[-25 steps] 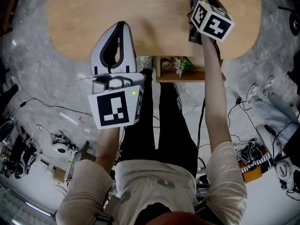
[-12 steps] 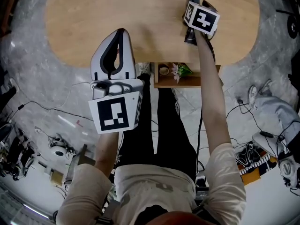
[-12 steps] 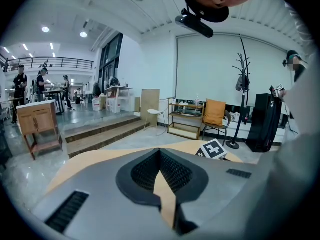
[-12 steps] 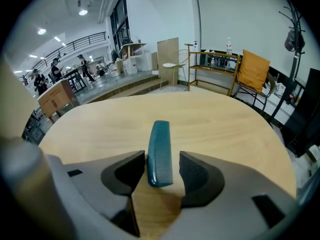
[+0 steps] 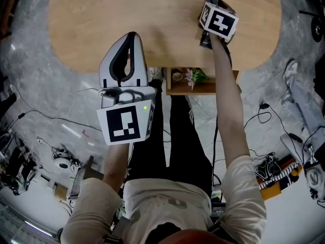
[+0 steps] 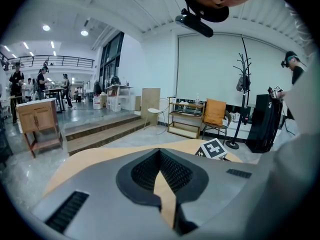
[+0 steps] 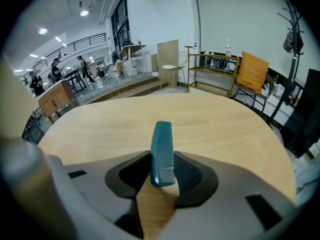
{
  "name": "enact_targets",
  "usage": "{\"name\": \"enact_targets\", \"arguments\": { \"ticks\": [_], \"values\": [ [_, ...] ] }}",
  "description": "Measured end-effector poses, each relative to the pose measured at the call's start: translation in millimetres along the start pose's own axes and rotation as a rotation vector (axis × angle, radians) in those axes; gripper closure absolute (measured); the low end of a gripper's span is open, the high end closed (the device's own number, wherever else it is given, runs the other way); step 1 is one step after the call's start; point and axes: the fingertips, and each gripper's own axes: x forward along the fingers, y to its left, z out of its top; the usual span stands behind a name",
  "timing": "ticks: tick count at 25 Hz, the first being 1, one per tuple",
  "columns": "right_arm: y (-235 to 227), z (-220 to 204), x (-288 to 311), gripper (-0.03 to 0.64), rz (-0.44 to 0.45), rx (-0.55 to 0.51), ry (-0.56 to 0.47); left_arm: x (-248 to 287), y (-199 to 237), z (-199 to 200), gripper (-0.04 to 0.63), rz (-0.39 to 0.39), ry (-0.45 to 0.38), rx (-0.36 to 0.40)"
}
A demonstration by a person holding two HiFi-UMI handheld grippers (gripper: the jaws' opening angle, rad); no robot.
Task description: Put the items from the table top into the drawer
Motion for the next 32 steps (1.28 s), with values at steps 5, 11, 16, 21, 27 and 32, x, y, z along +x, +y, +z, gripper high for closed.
{"name": "enact_targets", "arguments": {
  "ticks": [5, 11, 16, 21, 27, 32],
  "values": [
    [2, 0, -2, 0.468, 0.000, -0.007, -0.015, -1, 5, -2, 0.589, 0.006, 0.001, 0.005],
    [24, 60, -55, 0.468, 0.054, -0.065, -0.248, -2, 10, -1, 0.589, 0.014, -0.003, 0.011],
    [60, 106, -157, 0.468, 0.106, -0.095, -0.514, -5, 9, 7, 0.589, 0.019, -0.027, -0.016],
    [85, 94, -240, 0.468, 0.168, -0.050, -0.630, -4, 6, 9, 0.589, 0.020, -0.034, -0.008],
    [88, 73, -277, 0.468, 0.178, -0.007, -0.621, -3, 4, 11, 0.589, 0.023, -0.036, -0.008],
    [84, 68, -279, 0.468, 0.173, -0.010, -0.602, -1, -1, 9, 0.589, 0.014, -0.034, -0.032]
  ]
}}
